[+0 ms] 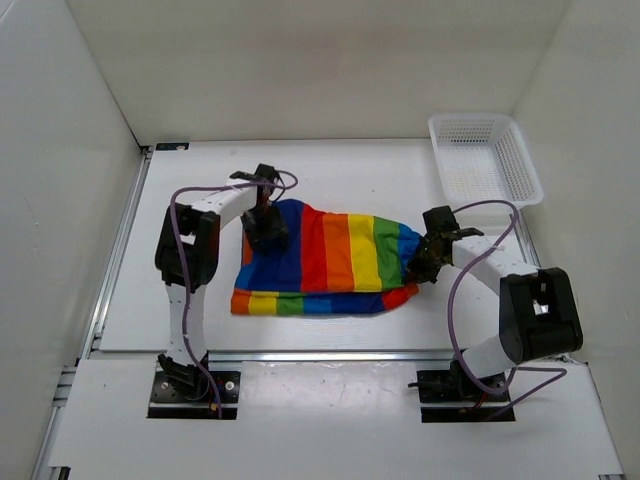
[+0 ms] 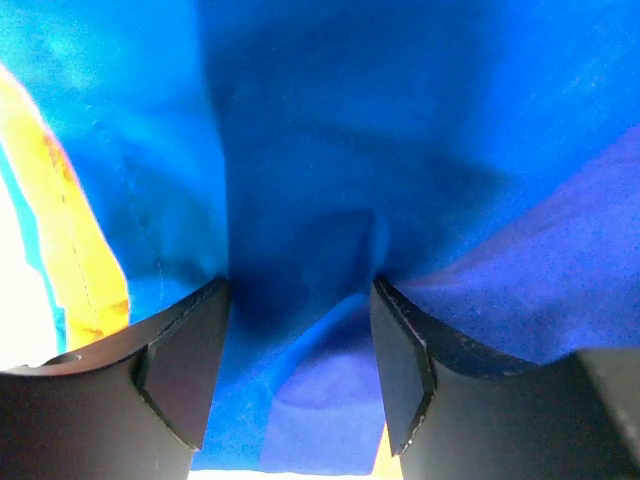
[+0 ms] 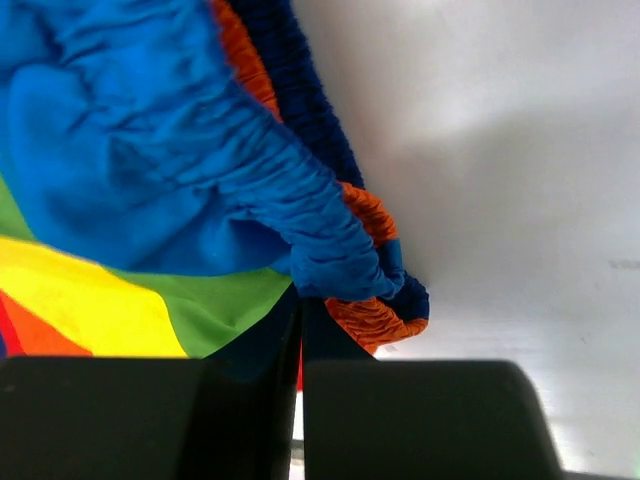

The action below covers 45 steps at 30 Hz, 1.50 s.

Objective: Fold and stack the shorts
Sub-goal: Fold the shorts

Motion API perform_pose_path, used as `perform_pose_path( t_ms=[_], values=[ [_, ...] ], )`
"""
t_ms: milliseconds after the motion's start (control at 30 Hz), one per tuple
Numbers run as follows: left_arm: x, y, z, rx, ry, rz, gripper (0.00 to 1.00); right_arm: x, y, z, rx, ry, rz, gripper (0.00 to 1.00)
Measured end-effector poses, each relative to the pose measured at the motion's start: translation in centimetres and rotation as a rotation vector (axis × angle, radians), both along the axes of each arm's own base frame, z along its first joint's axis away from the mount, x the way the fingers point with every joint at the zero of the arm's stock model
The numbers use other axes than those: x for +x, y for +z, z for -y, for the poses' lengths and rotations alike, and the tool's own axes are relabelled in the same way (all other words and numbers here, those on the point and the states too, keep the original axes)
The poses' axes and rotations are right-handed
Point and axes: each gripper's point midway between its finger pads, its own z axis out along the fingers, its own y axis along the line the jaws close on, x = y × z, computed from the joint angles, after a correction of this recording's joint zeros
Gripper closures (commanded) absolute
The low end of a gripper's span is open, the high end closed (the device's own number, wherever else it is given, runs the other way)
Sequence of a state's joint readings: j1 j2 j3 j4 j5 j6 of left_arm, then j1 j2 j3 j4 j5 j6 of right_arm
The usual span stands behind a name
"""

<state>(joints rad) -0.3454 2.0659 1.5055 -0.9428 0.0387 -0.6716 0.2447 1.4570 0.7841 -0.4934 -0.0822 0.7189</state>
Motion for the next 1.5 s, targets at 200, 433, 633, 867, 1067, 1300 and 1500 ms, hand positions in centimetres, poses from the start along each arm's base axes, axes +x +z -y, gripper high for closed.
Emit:
perform_pose_path(
  t_ms=[200,433,633,867,1067,1300,1500],
  values=[
    [5.6,3.6,-1.0,0.050,-0.022,0.148,0.07,3.5,2.7,-0.9,-0.003,0.001,0.091,0.98],
    [2.2,13.4,-7.0,0.012,0.095,0.343,0.17,3.9,5.5,-1.4,-0.005,0.024,0.177,0.91],
    [-6.1,11.3,-11.9,-0.023,0.258,0.289,0.37,3.5,6.2,-1.6,-0.012,0.047,0.201,0.91],
    [-9.0,5.5,-10.0,-0.087,0.230,0.095,0.34,3.0,5.9,-2.0,-0.024,0.069,0.190,0.90],
    [-7.8,3.5,-9.6,-0.089,0.207,0.060,0.38,2.8,5.8,-2.0,-0.028,0.074,0.181,0.90],
    [-5.8,2.5,-9.9,-0.065,0.194,0.062,0.53,2.7,5.8,-2.1,-0.028,0.077,0.180,0.90],
    [-4.9,2.3,-10.1,-0.049,0.183,0.071,0.84,2.7,5.7,-2.1,-0.031,0.076,0.179,0.90]
  ],
)
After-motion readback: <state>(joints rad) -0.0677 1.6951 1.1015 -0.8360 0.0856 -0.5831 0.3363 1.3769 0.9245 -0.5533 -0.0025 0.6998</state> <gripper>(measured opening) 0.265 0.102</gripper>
